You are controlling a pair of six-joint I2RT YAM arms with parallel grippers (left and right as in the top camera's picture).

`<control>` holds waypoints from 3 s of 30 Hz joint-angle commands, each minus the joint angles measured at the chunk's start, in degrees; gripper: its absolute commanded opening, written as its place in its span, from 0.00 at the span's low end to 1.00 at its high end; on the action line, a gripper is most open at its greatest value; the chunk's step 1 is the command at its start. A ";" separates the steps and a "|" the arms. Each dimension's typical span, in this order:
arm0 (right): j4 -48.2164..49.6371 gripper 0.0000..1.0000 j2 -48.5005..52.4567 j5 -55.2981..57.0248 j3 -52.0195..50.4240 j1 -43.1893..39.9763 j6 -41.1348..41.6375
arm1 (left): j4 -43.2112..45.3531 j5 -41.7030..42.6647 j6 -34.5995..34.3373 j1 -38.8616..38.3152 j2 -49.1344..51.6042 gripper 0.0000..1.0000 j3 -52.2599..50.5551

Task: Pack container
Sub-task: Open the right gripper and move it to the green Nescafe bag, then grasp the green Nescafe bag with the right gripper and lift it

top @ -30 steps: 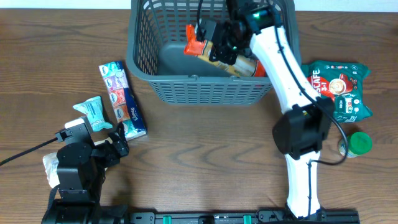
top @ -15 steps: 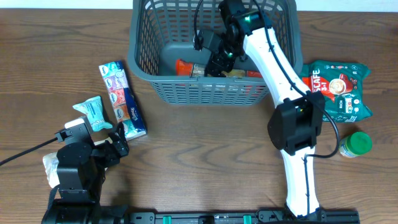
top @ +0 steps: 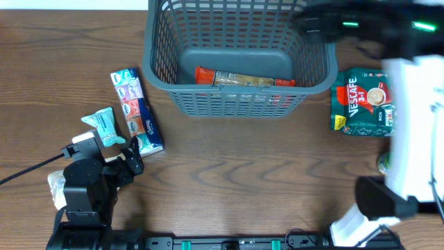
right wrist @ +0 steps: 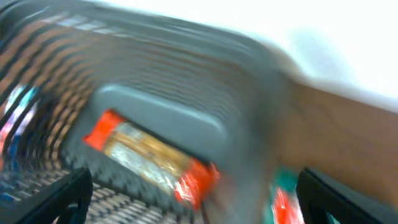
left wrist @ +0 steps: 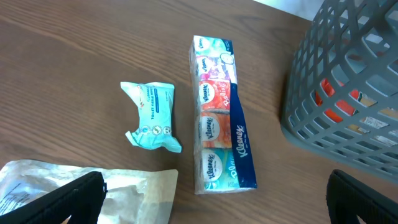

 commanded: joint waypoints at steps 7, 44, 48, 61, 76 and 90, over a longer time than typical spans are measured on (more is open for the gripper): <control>-17.90 0.99 0.94 1.51 -2.51 -26.49 8.04 | -0.11 -0.70 0.50 -0.17 0.07 0.99 1.22; 33.07 0.99 24.39 -0.72 -44.41 -31.12 -20.28 | -0.11 -0.68 0.46 -0.20 3.89 0.99 1.22; 35.21 0.99 28.28 -1.44 -44.41 -28.96 -17.31 | -0.09 -0.66 0.04 -0.20 7.08 0.99 1.22; 39.17 0.99 30.53 -1.97 -44.52 -26.51 -14.43 | 1.68 -0.70 0.07 -0.17 12.39 0.99 1.22; 39.34 0.01 30.67 -11.17 -45.05 -26.23 -19.08 | 1.68 -0.72 0.07 -0.17 12.41 0.99 1.22; 36.26 0.01 21.92 0.39 -44.57 -26.23 -8.74 | 3.06 -0.72 0.09 -0.17 12.41 0.99 1.22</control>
